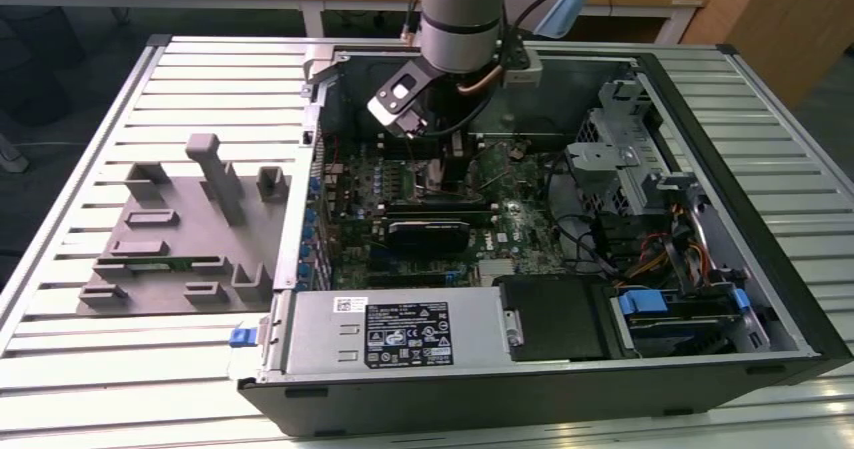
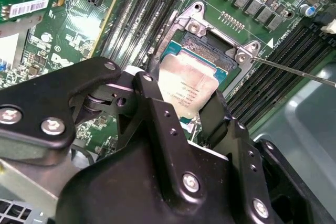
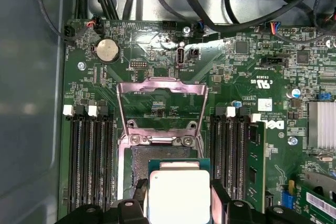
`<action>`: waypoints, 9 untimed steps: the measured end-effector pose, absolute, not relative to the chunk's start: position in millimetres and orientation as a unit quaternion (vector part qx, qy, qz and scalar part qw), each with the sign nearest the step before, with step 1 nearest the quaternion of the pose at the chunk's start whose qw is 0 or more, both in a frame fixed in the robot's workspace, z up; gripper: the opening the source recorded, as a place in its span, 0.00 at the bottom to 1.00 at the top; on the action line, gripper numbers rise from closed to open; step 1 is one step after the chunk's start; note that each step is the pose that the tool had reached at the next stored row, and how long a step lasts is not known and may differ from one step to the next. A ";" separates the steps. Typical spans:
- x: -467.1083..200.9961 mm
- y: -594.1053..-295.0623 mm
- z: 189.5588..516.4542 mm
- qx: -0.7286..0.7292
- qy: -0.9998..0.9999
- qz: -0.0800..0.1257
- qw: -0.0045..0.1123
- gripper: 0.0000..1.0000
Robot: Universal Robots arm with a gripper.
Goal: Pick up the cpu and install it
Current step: 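Place the cpu into insertion slot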
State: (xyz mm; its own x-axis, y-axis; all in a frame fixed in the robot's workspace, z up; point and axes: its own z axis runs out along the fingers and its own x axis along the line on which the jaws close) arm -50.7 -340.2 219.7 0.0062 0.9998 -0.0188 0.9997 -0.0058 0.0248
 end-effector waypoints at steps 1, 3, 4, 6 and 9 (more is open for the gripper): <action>-50.7 -339.5 218.7 0.709 0.705 0.001 0.016 0.55; -50.7 -337.9 217.3 0.708 0.705 -0.001 0.018 0.55; -50.7 -336.9 216.6 0.708 0.706 -0.002 0.019 0.55; -50.7 -334.8 215.3 0.708 0.706 -0.004 0.022 0.55; -50.7 -331.6 213.7 0.707 0.706 -0.009 0.026 0.55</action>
